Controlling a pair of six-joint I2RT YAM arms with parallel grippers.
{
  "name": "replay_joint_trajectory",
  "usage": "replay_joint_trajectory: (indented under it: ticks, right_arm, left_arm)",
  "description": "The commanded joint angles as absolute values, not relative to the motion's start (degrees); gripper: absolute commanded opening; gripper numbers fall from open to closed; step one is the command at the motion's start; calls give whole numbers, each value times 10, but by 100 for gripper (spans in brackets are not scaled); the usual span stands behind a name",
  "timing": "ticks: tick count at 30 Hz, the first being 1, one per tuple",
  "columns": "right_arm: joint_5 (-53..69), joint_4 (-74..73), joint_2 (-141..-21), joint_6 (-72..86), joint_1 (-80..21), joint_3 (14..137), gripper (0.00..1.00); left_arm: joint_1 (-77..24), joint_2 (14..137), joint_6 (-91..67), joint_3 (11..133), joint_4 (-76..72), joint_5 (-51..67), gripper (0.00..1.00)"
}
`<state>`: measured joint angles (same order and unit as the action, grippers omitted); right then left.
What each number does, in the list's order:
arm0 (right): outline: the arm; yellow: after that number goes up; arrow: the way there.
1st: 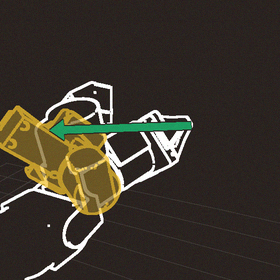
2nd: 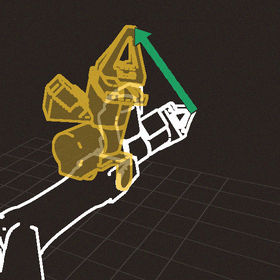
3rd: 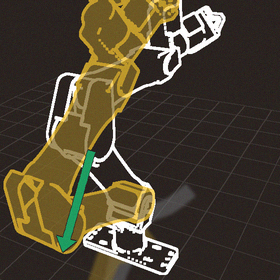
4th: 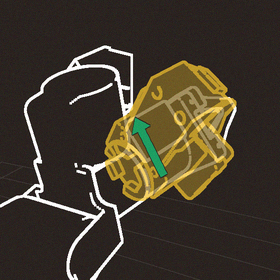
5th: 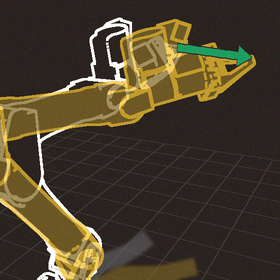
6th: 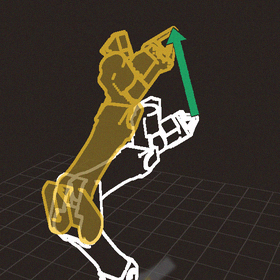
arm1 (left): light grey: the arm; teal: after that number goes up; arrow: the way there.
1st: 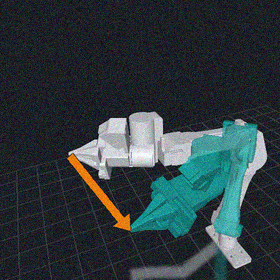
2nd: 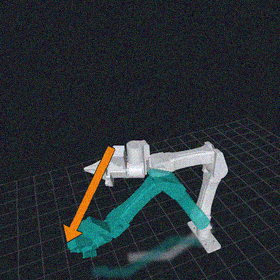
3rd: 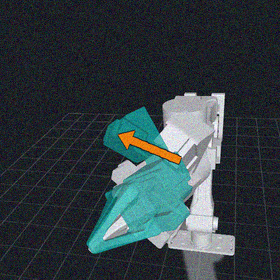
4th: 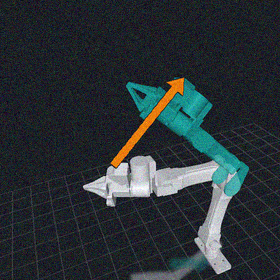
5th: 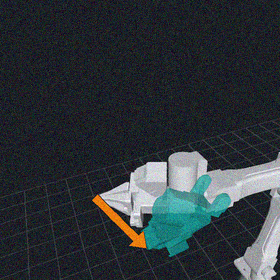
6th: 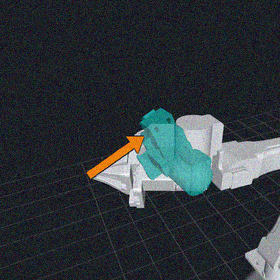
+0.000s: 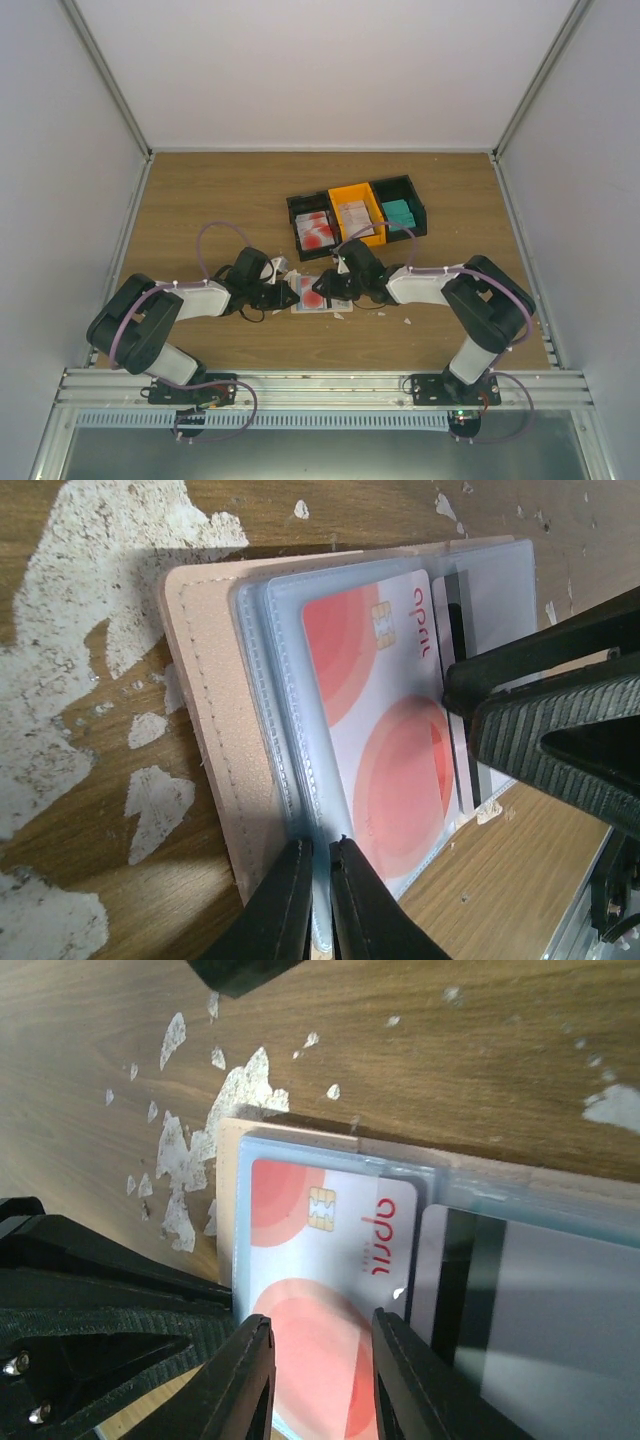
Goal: Put the credit cards into the card holder
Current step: Insert the credit card into the card holder.
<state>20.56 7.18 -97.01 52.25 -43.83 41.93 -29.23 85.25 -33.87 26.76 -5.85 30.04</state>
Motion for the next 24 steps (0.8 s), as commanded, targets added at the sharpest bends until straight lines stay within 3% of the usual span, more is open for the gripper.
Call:
replay_joint_trajectory:
  ticks: [1,11,24]
  right_arm:
    - [159,34,-946,511,-446,417,30]
    - [183,33,-978,502,-449,424,32]
    - [230,82,-977,496,-454,419,19]
  left_arm:
    - [-297,860,-331,261,-75,302,11]
    - [-297,866,-333,260,-78,304,7]
    - [-297,866,-327,259,-85,329,8]
